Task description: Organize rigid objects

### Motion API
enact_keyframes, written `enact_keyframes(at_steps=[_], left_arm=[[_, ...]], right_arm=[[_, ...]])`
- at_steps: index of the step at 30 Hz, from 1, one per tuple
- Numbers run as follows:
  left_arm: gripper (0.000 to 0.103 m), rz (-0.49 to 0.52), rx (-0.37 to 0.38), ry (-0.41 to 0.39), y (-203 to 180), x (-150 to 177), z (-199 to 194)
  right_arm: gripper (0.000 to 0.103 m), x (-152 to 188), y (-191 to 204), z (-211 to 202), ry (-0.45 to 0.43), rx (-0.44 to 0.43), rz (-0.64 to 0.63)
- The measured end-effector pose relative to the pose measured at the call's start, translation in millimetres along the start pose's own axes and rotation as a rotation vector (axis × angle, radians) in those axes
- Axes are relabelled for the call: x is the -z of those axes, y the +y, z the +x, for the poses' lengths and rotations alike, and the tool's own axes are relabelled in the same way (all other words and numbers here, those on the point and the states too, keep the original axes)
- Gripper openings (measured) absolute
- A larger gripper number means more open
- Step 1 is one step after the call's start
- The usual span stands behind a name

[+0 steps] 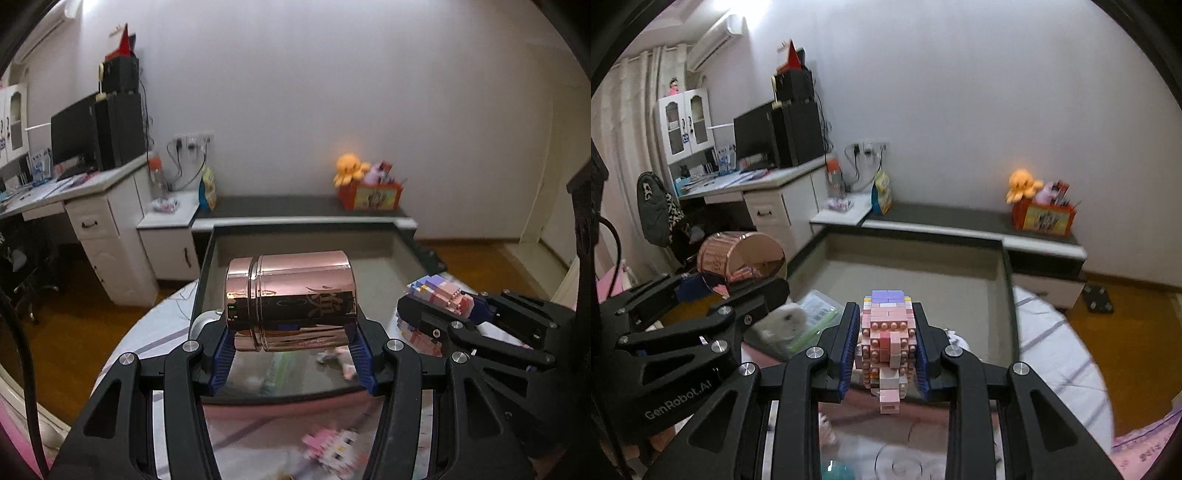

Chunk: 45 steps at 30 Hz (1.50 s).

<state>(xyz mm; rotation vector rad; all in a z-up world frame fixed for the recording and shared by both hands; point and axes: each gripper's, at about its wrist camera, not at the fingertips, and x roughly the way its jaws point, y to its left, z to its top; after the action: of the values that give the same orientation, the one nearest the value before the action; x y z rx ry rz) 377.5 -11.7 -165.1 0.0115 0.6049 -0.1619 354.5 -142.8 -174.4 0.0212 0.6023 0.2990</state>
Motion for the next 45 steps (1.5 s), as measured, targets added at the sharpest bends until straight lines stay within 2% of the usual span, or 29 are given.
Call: enact_keyframes(at_steps=[4,8,11,14,16,18,19,28,30,37,45], left_arm=[[0.054,0.015,-0.029,0.031,2,4,27],[0.055,0.029,-0.035,0.034,0,7,34],[0.066,0.055,-0.082,0.010,-2,5,29],[0.078,0.035,-0.091,-0.029,5,2,10],[0.092,0.005,-0.083,-0.062,13,-2,-6],[0.098,-0.015,-0.077,-0.099,16,-3,-27],[0.098,-0.023,-0.080,-0.120,16,-2,-41],[0.103,0.010,-0.140,-0.250,-3,30,-153],[0.103,0.018,-0.150,-0.256,-8,38,-174],[0.103,-0.022,-0.100,-0.302,-10,61,-241],[0.103,-0.013,-0.107,-0.368,-20,78,-299]], right_arm=[[0.028,3,-10,36,0.075,-0.007,0.015],[0.028,9,-12,49,0.099,0.001,0.018],[0.029,10,-18,48,0.105,0.001,0.039],[0.047,9,-22,41,0.106,0.038,0.049],[0.071,8,-26,26,0.077,0.064,0.058],[0.085,8,-29,4,0.037,0.081,0.072],[0.088,8,-28,-11,0.010,0.073,0.072],[0.091,16,17,-123,-0.167,0.085,0.006],[0.092,22,28,-151,-0.209,0.094,-0.010],[0.092,43,56,-218,-0.281,0.113,-0.038],[0.092,60,80,-272,-0.359,0.126,-0.054]])
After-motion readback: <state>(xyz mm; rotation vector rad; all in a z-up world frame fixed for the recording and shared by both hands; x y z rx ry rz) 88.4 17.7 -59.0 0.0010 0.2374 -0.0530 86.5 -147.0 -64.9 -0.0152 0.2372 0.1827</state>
